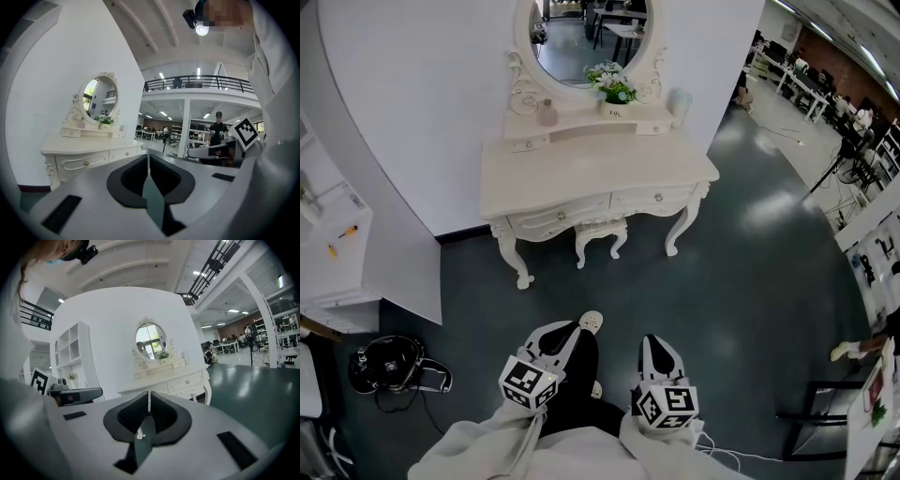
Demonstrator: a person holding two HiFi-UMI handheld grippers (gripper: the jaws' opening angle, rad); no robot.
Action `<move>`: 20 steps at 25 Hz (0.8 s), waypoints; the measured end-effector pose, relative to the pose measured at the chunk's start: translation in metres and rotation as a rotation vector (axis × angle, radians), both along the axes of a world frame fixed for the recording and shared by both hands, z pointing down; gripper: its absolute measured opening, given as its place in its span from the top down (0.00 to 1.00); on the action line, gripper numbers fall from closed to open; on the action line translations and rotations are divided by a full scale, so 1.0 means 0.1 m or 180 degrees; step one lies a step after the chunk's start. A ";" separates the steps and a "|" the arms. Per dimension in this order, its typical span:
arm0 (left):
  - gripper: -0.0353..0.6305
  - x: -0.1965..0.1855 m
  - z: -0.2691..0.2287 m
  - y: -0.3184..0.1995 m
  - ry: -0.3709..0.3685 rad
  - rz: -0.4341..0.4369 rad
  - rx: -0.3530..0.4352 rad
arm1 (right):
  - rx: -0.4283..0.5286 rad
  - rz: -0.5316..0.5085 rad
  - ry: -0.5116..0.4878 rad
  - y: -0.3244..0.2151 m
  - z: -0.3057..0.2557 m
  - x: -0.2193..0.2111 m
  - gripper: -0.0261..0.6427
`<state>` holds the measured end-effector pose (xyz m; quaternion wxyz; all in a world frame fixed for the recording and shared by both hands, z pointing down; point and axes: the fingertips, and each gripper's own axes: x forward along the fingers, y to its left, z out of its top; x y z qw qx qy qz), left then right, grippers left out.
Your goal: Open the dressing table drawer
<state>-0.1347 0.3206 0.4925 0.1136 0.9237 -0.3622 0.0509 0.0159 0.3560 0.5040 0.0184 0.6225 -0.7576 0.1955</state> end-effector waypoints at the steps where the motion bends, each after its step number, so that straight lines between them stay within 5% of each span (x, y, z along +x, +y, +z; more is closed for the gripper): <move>1: 0.90 0.00 0.00 -0.03 0.0001 -0.0004 0.0000 | -0.0005 0.0003 0.0001 -0.02 0.01 0.00 0.90; 20: 0.90 0.29 -0.07 -1.11 0.0006 0.0055 0.0028 | -0.0006 0.0079 -0.0007 -1.09 -0.06 0.28 0.90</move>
